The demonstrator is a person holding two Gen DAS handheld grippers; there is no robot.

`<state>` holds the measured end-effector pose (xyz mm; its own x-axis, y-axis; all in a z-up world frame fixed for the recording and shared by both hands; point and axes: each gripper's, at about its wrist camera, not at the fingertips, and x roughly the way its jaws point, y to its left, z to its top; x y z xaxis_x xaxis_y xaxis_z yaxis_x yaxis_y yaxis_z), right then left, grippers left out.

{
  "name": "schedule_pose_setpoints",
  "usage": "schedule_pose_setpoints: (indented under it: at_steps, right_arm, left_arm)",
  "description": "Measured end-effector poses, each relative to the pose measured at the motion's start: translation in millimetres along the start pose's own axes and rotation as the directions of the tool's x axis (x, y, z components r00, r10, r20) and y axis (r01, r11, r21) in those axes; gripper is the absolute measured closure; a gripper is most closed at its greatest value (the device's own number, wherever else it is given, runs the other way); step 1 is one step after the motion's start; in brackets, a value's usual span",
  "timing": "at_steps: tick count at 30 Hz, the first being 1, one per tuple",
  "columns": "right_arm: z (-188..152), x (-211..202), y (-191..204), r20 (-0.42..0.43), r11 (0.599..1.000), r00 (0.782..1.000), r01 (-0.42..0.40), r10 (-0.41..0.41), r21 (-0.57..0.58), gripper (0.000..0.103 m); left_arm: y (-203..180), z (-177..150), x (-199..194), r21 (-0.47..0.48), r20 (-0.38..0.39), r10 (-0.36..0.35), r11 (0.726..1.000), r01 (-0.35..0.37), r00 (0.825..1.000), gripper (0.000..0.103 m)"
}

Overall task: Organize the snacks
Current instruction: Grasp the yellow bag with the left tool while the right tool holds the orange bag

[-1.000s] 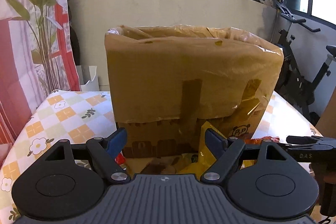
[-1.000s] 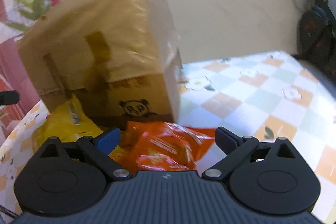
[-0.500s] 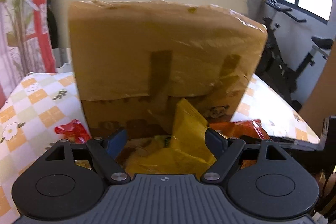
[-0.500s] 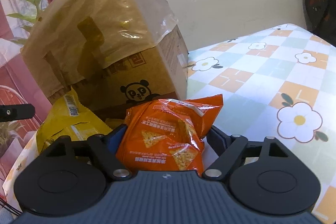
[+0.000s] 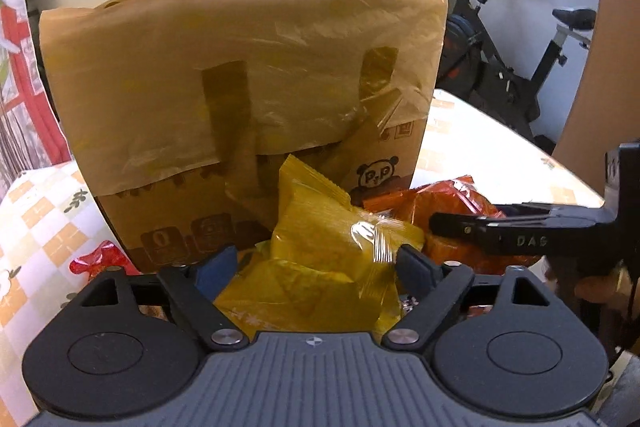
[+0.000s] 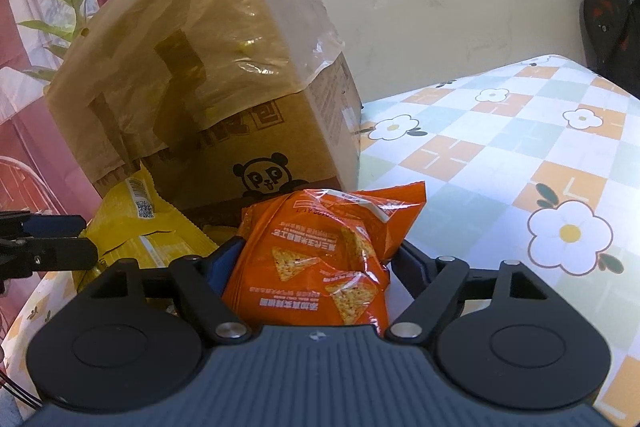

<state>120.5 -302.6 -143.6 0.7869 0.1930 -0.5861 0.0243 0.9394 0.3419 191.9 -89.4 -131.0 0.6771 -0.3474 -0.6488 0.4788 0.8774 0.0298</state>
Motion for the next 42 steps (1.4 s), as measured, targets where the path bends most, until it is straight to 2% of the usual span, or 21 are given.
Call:
schedule_pose_setpoints:
  at_steps: [6,9,12,15,22,27,36,42]
  right_arm:
    - [0,0,0,-0.001,1.000,1.000,0.000,0.000,-0.005,0.023]
    - [0,1,-1,-0.006,1.000,1.000,-0.004,0.004,0.001,0.022]
    - [1,1,-3,-0.009,1.000,1.000,-0.011,0.011,0.010,0.022]
    - [1,2,-3,-0.011,1.000,1.000,-0.012,0.012,0.014,0.022]
    - [2,5,-3,-0.032,1.000,0.999,-0.005,0.006,0.024,0.023]
    - [7,-1,5,-0.044,1.000,0.999,0.004,-0.004,0.014,0.031]
    - [22,-31,25,0.002,1.000,1.000,0.002,-0.002,0.010,0.033]
    - [35,-53,37,0.050,1.000,0.999,-0.008,0.008,0.014,0.033]
  left_arm:
    - [-6,-3,14,0.059,-0.014,0.016,0.998,-0.015,1.000,0.010]
    - [-7,-3,20,0.063,-0.028,0.027,0.998,-0.026,0.999,0.012]
    - [-2,-1,20,0.029,-0.024,0.009,1.000,-0.008,1.000,0.021]
    - [5,-1,16,0.004,-0.021,0.005,1.000,-0.005,1.000,0.025]
    - [12,-5,3,-0.041,0.002,-0.002,0.999,0.002,1.000,0.025]
    - [19,-4,-12,-0.074,0.029,-0.008,0.997,0.010,1.000,0.026]
    - [36,-5,-40,-0.146,0.080,-0.024,0.989,0.036,0.996,0.026]
    - [51,-6,-67,-0.193,0.131,0.003,0.981,0.023,0.991,0.026]
